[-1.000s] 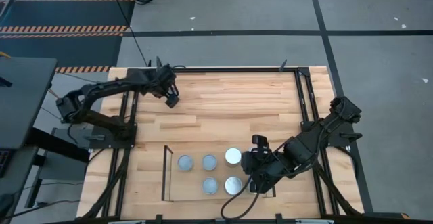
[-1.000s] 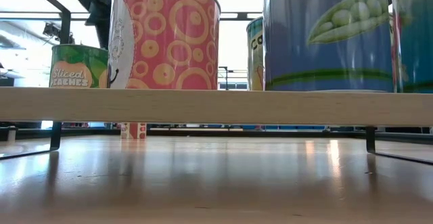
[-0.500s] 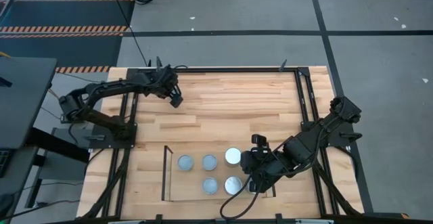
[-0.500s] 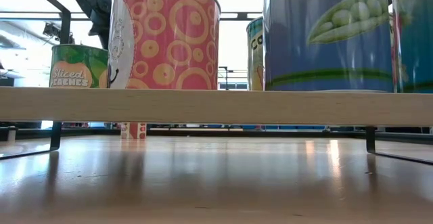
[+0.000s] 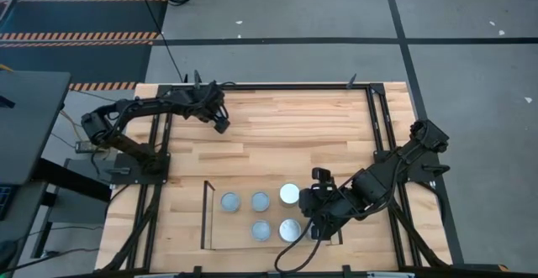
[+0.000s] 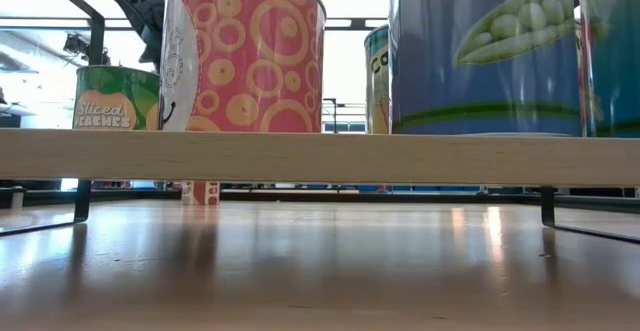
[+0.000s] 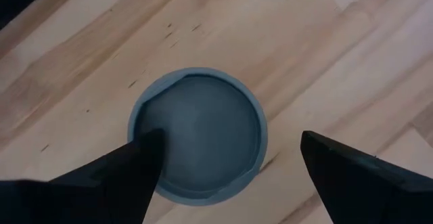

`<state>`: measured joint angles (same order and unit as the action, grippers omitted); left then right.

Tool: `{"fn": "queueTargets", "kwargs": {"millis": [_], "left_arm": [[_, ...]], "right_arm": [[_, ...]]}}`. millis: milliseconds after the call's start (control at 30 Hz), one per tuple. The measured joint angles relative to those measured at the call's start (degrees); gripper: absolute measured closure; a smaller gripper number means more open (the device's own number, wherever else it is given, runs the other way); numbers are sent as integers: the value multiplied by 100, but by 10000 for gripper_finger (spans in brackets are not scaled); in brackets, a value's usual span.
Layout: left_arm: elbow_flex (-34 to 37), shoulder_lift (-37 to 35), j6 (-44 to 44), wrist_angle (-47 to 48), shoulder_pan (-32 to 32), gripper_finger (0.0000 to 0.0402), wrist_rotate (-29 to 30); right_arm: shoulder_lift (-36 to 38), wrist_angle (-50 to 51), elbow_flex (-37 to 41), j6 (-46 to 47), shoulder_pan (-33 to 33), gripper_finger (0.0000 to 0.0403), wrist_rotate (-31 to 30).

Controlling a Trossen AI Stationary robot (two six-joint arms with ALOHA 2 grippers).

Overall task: Pick and place cans onto a shelf
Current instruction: Put the canned diced tomatoes on the shelf

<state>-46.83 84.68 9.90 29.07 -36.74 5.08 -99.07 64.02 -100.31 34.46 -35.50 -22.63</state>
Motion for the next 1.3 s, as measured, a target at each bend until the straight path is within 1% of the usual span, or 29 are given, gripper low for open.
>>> {"fn": "queueTargets", "kwargs": {"millis": [167, 267, 333, 467, 567, 767, 800, 833, 933, 1000, 1167, 1300], "left_arm": [[-11, 8, -10, 46, 151, 55, 2], [-20, 41, -64, 57, 335, 76, 45], [-20, 39, -71, 65, 464, 99, 49], [-20, 39, -71, 78, 683, 166, 153], [-20, 42, -72, 79, 807, 229, 250], [-20, 44, -398, 104, 1028, 355, 399], [-20, 42, -471, 113, 1070, 374, 408], [-24, 31, -516, 132, 1111, 385, 411], [-58, -48, -561, 383, 1217, 388, 389], [-236, -79, -532, 707, 1300, 387, 404], [-1179, -118, -305, 2251, 1705, 395, 719], [-2014, -118, 25, 3046, 2349, 395, 714]], "right_arm": [[0, 1, 0, -65, 50, 393, 2], [0, 1, 0, -122, 52, 392, 4], [0, -1, 0, -126, 49, 391, 9], [0, -1, 0, -164, 51, 391, 11], [0, -1, 0, -164, 49, 392, 13], [0, -1, 0, -156, 51, 389, 16], [0, -1, 0, -144, 49, 390, 20], [0, -3, 0, -130, 47, 390, 20], [0, -2, 0, -122, 49, 391, 99], [0, -3, 0, -122, 47, 391, 173], [0, -3, 0, -121, 47, 390, 175], [0, 48, 0, -159, 45, 391, 178]]}}
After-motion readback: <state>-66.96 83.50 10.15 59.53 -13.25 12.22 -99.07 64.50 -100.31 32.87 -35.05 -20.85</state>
